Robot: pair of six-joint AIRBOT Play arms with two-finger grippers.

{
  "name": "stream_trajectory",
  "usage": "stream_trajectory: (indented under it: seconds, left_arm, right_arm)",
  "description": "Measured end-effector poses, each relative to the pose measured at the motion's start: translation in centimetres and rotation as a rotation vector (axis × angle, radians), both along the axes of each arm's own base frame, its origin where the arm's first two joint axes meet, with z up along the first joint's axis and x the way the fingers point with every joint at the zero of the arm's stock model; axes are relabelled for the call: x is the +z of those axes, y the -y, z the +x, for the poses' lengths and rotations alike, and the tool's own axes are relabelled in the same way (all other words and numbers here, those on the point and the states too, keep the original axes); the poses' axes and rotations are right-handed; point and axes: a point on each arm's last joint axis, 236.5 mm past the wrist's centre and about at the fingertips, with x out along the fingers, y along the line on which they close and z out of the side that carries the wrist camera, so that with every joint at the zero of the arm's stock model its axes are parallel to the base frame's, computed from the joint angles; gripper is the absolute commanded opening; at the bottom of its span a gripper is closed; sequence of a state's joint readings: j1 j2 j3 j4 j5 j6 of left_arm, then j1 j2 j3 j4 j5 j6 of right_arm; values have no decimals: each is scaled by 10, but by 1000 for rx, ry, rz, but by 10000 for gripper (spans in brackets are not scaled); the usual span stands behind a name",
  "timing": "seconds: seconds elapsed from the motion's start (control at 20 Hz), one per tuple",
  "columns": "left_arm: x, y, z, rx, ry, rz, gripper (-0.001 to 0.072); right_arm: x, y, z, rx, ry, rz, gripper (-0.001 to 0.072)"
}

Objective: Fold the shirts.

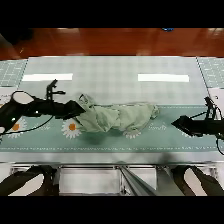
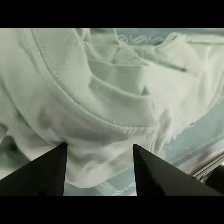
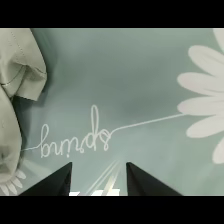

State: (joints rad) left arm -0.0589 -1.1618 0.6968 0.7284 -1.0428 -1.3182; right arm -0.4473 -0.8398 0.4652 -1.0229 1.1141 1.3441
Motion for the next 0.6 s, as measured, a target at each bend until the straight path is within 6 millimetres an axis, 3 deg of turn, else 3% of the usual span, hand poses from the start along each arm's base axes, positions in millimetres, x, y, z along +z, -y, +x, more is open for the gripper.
stream_trajectory:
  seconds: [0.2, 0.25, 0.3, 0.35, 0.6]
  left_arm:
    - [-25, 18, -3, -61, -38, 33, 505]
    - [-29, 22, -1, -60, -46, 38, 434]
    - [-32, 24, 2, -56, -54, 42, 99]
    - [-34, 26, 4, -55, -58, 45, 14]
    - [-26, 34, 18, -95, -30, 40, 14]
  right_arm:
    - [-2, -1, -2, 2, -3, 3, 402]
    - [-2, -1, -3, 2, -4, 4, 402]
    - [-2, -1, -3, 1, -4, 5, 402]
    - [-2, -1, -3, 2, -5, 5, 402]
    - [-3, -7, -5, 2, -9, 29, 402]
